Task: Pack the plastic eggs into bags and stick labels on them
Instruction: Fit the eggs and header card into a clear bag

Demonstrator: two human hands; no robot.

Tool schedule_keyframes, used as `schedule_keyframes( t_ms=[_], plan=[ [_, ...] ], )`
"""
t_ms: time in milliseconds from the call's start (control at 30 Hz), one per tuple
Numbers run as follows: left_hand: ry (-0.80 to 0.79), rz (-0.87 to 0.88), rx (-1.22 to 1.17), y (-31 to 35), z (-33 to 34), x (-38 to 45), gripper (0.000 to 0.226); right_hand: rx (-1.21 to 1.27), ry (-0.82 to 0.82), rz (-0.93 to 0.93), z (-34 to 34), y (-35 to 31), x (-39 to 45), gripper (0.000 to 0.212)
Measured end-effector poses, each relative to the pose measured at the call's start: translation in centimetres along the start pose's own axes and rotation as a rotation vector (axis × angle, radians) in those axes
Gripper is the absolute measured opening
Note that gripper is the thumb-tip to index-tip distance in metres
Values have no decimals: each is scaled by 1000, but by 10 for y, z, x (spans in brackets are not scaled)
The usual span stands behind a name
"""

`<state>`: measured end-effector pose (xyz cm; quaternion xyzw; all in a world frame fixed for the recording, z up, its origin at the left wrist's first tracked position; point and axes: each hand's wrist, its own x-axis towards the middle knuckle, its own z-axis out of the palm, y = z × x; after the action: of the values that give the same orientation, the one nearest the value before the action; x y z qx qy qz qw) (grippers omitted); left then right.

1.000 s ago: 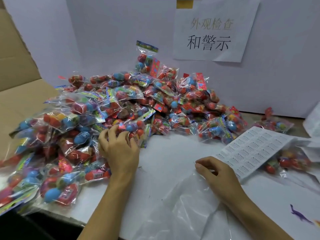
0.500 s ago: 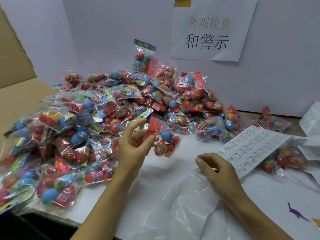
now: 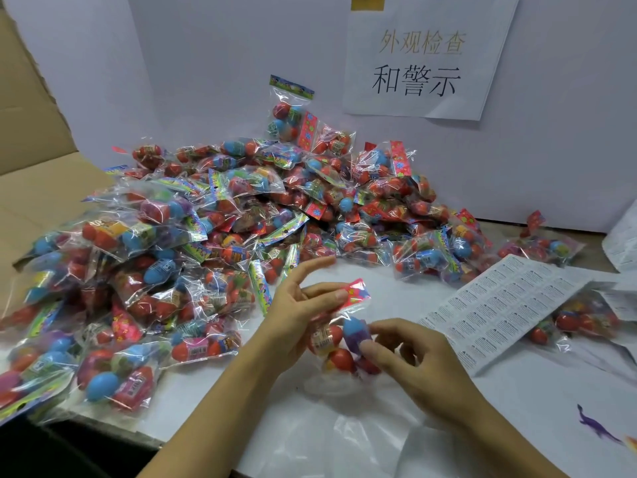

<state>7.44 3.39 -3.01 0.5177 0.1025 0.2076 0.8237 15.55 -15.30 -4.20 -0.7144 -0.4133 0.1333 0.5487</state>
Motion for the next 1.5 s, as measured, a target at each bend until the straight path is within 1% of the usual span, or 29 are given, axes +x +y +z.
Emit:
schedule_keyframes(
  t_ms=[100,167,233,300,333,400,433,533,567,667,733,767,800,900,1000,1067,1133,1233,1267,1333,1500],
  plan=[
    [14,-36,32,-2,4,0,59,-2,-6,2,-1,-2,0,23],
    [37,-73,-29,-2,6,0,60,79,19,23,-3,-4,1,16],
    [44,-90,-125,-3,7,2,70,168,92,44,-7,-4,5,13],
    [16,-109,-110,-5,8,3,71,228,175,76,-11,-3,8,17],
    [-6,-122,-71,-7,9,3,63,243,199,96,-13,-3,8,18],
    [-34,-147,31,-13,12,0,40,215,213,121,-16,-2,8,23],
    [-37,-147,74,-16,13,-1,36,177,212,122,-16,-1,7,28],
    [-28,-153,117,-21,16,-5,43,86,203,124,-18,0,7,39],
    [-31,-157,117,-21,16,-5,42,82,200,139,-19,1,8,40],
    [-83,-188,136,-19,18,-7,25,99,197,175,-18,2,9,43],
    [-158,-201,136,-20,19,-9,24,124,205,213,-17,2,10,45],
    [-182,-205,134,-22,20,-10,25,132,200,230,-16,2,10,43],
    [-187,-208,142,-22,21,-10,23,133,188,235,-15,3,9,41],
    [-141,-199,215,-23,21,-10,14,107,155,239,-14,4,10,51],
    [-126,-170,254,-23,20,-10,9,124,148,254,-15,4,10,51],
    [-93,-171,249,-23,20,-9,9,140,143,252,-14,4,10,52],
    [-76,-174,237,-24,20,-8,12,161,145,245,-15,5,11,48],
    [-94,-171,228,-25,22,-9,29,233,172,281,-17,9,14,50],
    [-105,-169,223,-24,22,-9,33,276,166,307,-18,10,15,47],
    [-118,-164,228,-23,23,-10,33,345,141,336,-20,10,15,41],
    [-113,-184,208,-23,25,-10,29,407,139,387,-20,13,17,41]
  ],
)
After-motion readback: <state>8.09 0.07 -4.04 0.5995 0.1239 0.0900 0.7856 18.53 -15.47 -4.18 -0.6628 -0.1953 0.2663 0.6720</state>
